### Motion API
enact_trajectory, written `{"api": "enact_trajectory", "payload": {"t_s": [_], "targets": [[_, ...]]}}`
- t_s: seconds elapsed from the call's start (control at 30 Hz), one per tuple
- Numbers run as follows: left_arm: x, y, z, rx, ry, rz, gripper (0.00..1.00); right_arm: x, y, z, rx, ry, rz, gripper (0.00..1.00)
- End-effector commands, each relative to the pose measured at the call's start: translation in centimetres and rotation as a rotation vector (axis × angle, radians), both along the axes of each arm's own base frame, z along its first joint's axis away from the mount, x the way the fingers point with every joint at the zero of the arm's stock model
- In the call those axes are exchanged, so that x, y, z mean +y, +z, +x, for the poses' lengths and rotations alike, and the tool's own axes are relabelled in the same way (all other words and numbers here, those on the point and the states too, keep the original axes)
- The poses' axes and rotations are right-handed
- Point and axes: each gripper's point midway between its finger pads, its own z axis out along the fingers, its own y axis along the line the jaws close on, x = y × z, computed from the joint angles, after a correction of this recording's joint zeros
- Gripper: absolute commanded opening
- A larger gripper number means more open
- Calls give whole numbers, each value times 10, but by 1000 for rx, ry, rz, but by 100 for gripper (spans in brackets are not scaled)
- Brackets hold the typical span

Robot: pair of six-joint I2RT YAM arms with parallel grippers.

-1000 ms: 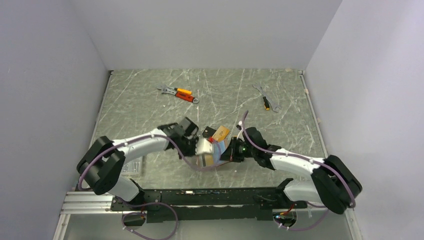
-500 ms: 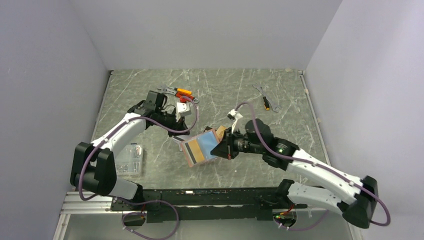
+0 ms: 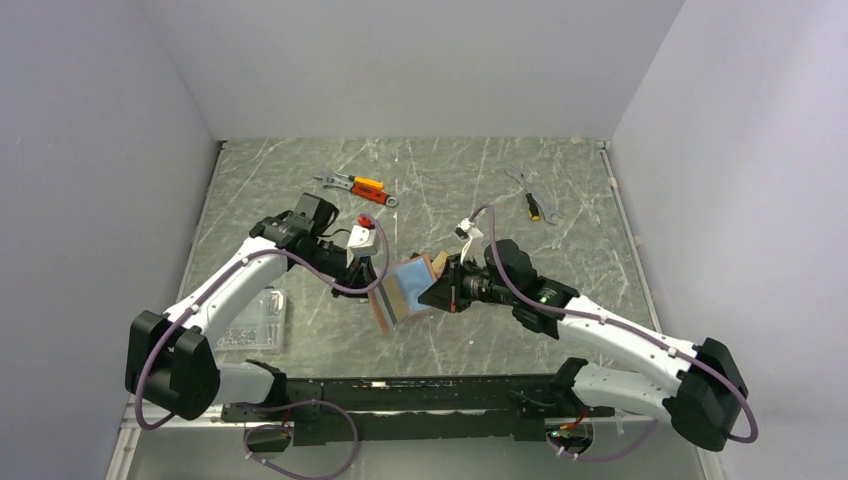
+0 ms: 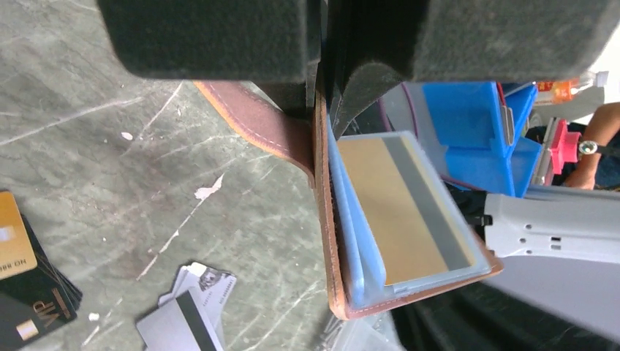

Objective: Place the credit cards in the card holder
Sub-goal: Pick up the card holder from the center of the board, then close the card holder at the center of the board.

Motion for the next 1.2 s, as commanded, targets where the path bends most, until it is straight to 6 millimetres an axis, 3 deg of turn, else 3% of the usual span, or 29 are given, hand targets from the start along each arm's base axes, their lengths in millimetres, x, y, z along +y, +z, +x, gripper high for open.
{"api": "enact_trajectory", "payload": {"t_s": [0.0, 0.4, 0.5, 0.63, 0.73, 1.0, 1.17], "targets": [[-7, 13, -19, -14, -83, -39, 15, 14, 30, 10, -43, 5, 129, 0], [-23, -34, 6, -47, -23, 75, 14, 32, -37, 4, 156, 116, 42, 0], [-30, -54, 6, -57, -30, 135, 13, 32, -56, 1, 207, 142, 22, 0], [-31, -98, 16, -148, -14, 293, 13, 32, -77, -3, 254, 153, 17, 0], [-33, -114, 21, -182, -31, 390, 12, 28, -97, -8, 300, 145, 2, 0], [-47, -136, 17, -299, -78, 554, 11, 16, -147, -15, 422, 95, -51, 0], [-60, -129, 4, -302, -131, 554, 10, 4, -170, -16, 467, 34, -104, 20]]}}
